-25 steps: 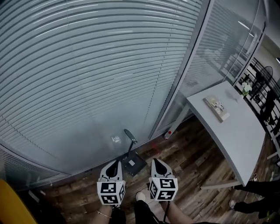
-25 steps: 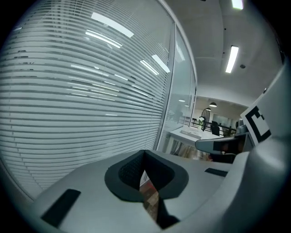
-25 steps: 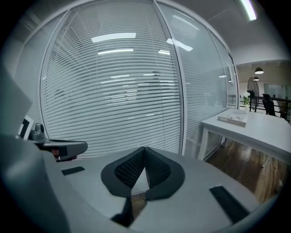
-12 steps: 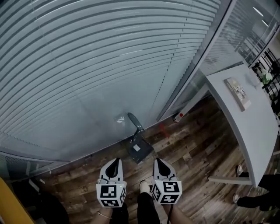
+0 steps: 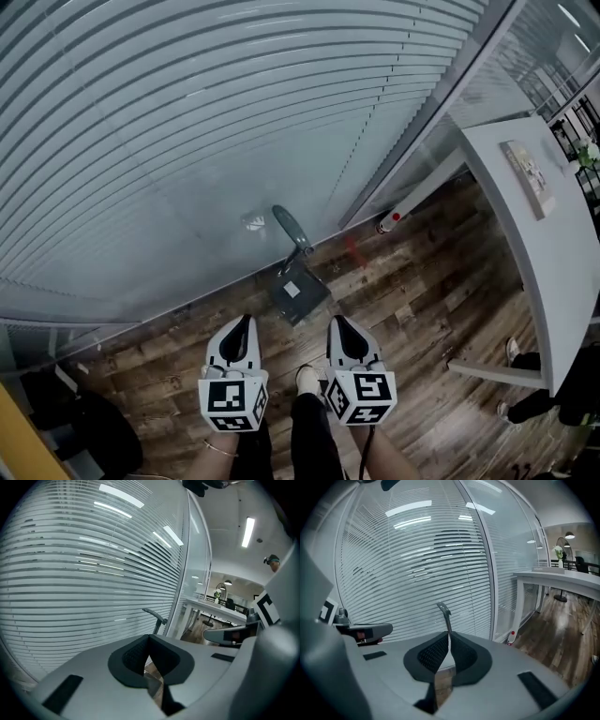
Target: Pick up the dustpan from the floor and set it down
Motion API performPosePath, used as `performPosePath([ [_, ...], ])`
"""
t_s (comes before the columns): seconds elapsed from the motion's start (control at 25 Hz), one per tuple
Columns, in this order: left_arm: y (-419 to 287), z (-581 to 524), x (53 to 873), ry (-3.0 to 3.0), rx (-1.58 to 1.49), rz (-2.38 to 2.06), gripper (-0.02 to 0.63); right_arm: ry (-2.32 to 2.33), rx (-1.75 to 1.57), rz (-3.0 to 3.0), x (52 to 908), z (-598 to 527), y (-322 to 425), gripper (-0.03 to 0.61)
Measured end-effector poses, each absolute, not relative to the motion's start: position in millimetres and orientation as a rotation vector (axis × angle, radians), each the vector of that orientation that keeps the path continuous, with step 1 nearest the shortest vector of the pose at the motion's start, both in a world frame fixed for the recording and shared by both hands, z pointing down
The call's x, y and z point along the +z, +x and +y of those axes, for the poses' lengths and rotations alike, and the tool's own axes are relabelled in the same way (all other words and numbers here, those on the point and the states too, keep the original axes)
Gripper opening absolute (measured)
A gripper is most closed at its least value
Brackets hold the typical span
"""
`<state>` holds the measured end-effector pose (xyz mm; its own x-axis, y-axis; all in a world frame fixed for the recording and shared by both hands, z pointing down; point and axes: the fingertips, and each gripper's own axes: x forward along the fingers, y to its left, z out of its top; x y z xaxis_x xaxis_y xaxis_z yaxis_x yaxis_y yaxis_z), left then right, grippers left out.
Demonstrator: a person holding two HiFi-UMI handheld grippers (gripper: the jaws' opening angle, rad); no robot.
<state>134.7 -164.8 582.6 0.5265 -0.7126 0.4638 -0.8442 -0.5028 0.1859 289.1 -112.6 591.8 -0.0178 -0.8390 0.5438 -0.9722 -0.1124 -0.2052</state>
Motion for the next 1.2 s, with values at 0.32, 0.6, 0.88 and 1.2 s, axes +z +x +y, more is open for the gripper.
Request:
performPosePath([
  [0.32, 116, -169, 603, 2.333, 0.470, -1.323, 0.017, 1.968, 0.840, -1.980, 610, -125, 276, 0.113],
  [0.6, 99, -175, 621, 2.296, 0.478, -1.374, 0.017, 1.944, 0.816, -2.025, 627, -146, 268, 0.174],
  [0.88, 88, -181, 638, 2.266, 0.496, -1.414, 0.017, 1.913, 0.825, -2.064, 648, -168, 266, 0.189],
  [1.2, 93, -192, 667, 2.241, 0.508, -1.422, 0.017, 1.873, 0.815, -2.075, 680, -197, 273, 0.190],
])
